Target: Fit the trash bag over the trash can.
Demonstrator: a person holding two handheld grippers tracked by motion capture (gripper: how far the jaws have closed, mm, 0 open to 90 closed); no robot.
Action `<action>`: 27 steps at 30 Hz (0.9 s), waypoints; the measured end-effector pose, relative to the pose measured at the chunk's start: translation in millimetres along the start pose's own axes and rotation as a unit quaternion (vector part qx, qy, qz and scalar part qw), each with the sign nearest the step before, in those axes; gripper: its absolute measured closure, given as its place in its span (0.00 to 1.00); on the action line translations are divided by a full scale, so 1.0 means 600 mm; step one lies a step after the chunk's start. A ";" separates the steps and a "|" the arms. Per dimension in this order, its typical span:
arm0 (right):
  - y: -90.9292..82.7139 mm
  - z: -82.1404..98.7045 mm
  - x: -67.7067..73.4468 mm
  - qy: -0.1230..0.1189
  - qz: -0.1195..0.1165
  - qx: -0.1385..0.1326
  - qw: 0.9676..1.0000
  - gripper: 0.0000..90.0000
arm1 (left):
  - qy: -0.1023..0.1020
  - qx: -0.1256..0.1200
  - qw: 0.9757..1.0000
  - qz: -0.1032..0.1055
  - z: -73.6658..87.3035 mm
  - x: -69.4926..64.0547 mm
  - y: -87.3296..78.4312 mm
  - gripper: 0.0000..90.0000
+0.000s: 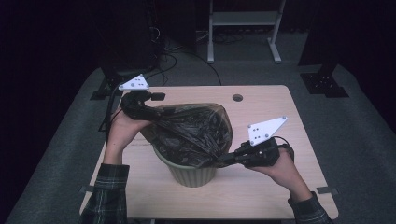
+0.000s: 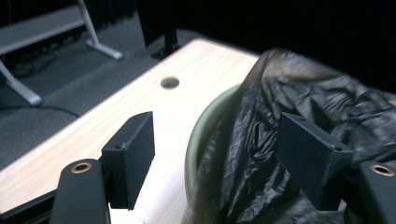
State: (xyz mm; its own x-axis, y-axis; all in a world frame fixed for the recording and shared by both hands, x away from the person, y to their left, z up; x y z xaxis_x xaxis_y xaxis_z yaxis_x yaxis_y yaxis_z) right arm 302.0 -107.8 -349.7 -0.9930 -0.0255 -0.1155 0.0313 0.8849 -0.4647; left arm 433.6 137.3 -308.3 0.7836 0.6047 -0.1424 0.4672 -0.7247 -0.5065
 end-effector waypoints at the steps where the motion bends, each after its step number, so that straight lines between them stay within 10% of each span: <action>1: -0.001 -0.001 -0.001 -0.002 0.001 -0.001 1.000 1.00 | 0.003 0.006 1.000 0.004 0.004 0.000 0.005 0.44; 7: -0.017 -0.012 -0.013 0.009 0.022 -0.020 1.000 0.81 | 0.018 0.028 0.999 0.002 0.019 0.005 0.000 1.00; 11: -0.052 -0.021 -0.055 0.026 0.078 -0.051 0.995 0.73 | 0.017 0.020 1.000 0.003 0.022 0.008 -0.012 1.00; 13: -0.069 -0.016 -0.095 0.045 0.125 -0.052 0.990 0.67 | 0.019 0.017 1.000 0.002 0.022 0.009 -0.016 1.00; 19: -0.108 -0.002 -0.200 0.109 0.166 -0.112 0.974 0.64 | 0.023 0.014 1.000 0.005 0.022 0.010 -0.019 1.00; 27: -0.034 0.015 -0.252 0.148 0.129 -0.061 0.979 0.55 | 0.022 0.004 1.000 0.008 0.021 0.007 -0.020 1.00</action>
State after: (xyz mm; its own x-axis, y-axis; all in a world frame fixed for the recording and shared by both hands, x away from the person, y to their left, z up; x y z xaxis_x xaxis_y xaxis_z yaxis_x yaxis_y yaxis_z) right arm 452.5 -126.0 -330.5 -0.9442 0.3251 0.0527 0.2888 0.8941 -0.3424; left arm 426.1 152.6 -313.1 0.8085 0.5776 -0.1127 0.4511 -0.7312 -0.5117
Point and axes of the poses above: each handheld gripper's, and its own axes: y roughly forward along the jaws, z roughly out of its underside, x roughly to its left, the point moved 7 cm from there along y, roughly forward along the jaws, and after that the axes turned 11 degrees about -y, right-handed, at the moved point
